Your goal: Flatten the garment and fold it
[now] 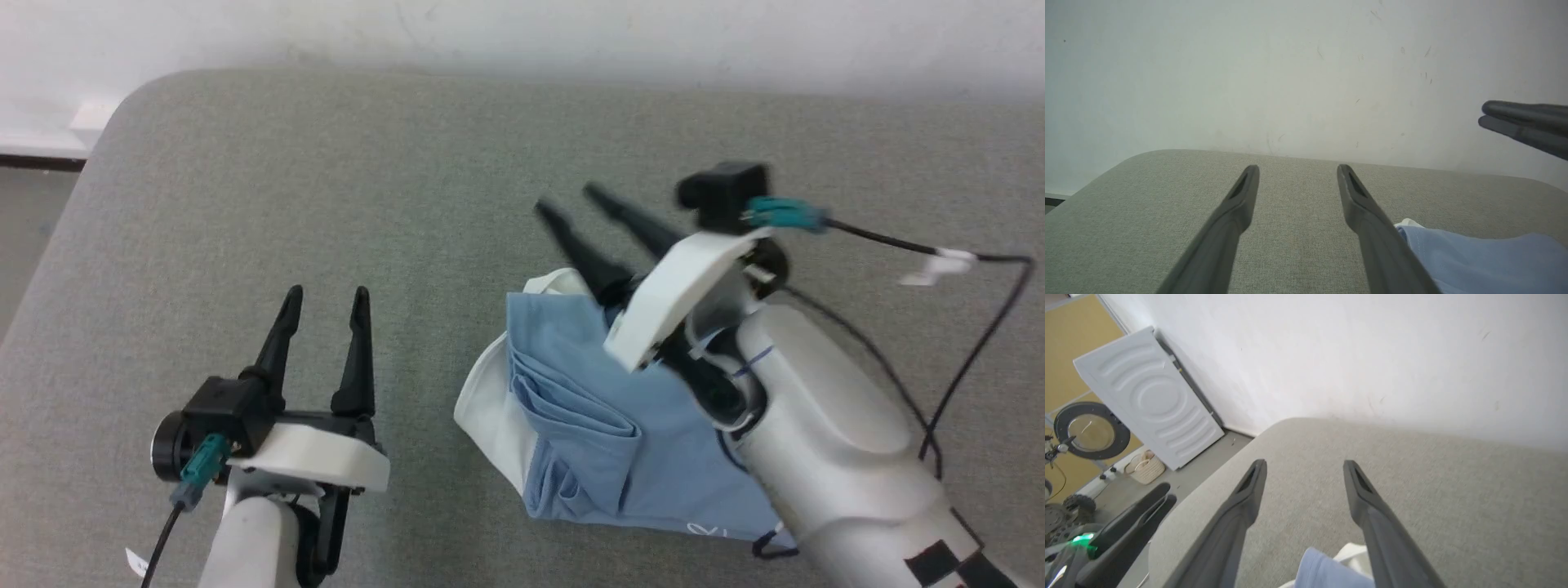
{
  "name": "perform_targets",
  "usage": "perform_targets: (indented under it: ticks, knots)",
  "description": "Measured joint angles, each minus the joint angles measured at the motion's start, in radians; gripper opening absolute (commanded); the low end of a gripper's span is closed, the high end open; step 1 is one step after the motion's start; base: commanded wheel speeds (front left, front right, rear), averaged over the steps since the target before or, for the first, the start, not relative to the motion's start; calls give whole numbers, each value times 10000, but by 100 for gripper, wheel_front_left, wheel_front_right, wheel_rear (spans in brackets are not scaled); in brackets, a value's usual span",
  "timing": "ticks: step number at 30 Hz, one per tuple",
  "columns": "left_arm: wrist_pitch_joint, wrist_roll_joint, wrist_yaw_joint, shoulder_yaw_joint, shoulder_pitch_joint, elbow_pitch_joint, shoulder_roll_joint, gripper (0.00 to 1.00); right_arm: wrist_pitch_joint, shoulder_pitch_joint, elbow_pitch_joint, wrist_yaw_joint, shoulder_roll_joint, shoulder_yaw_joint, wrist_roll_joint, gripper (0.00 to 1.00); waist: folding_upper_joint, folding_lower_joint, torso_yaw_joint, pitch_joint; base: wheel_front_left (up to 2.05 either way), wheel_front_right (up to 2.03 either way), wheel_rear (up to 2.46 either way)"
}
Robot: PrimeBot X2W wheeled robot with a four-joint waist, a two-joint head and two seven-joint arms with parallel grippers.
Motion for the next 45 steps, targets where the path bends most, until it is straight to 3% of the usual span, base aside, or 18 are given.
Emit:
perform_targets:
  ticks: [3,6,12,17,24,27,28,32,42,43,44,45]
  knots:
    - [0,23,2,111,199,-98,-2,100,-1271,202,-330,0,10,-1243,-934,100,0,0,-171,-135,0,0,0]
    - [0,33,4,226,323,-203,-6,100,-1812,975,-777,0,6,-2771,-2278,100,0,-1,-356,-264,0,0,0]
    - [0,44,2,332,340,-334,-13,100,-1398,3051,-2174,0,-38,-5331,-4130,100,0,0,-678,-464,0,0,0]
    - [0,44,2,314,362,-403,-17,100,-694,4076,-2778,0,-48,-6113,-4658,100,0,-1,-779,-565,0,0,0]
    - [0,27,0,305,394,-416,-17,100,548,5050,-3043,0,-40,-6261,-4715,100,0,-1,-737,-619,0,0,0]
    - [0,-8,4,288,449,-408,-19,100,1862,5244,-2617,0,-42,-5992,-3948,100,0,0,-681,-597,0,0,0]
    - [0,-8,4,288,449,-408,-19,100,1862,5244,-2617,0,-42,-5992,-3948,100,0,0,-681,-597,0,0,0]
    - [0,-67,56,238,487,-405,-19,100,3221,5249,-1904,0,-25,-5733,-2441,100,0,0,-620,-574,0,0,0]
    - [0,-140,56,198,488,-374,-21,100,4464,4406,-134,2,-81,-5112,-928,100,0,0,-479,-534,0,0,0]
    - [0,-140,56,198,488,-374,-21,100,4489,4304,-58,2,-86,-4993,-880,89,1,0,-466,-522,0,0,0]
    - [0,-140,56,196,488,-374,-21,100,4493,4214,33,2,-90,-4905,-851,40,0,0,-454,-511,0,0,0]
    - [0,-142,56,194,488,-376,-21,100,4495,4146,109,0,-88,-4823,-821,27,0,0,-445,-501,0,0,0]
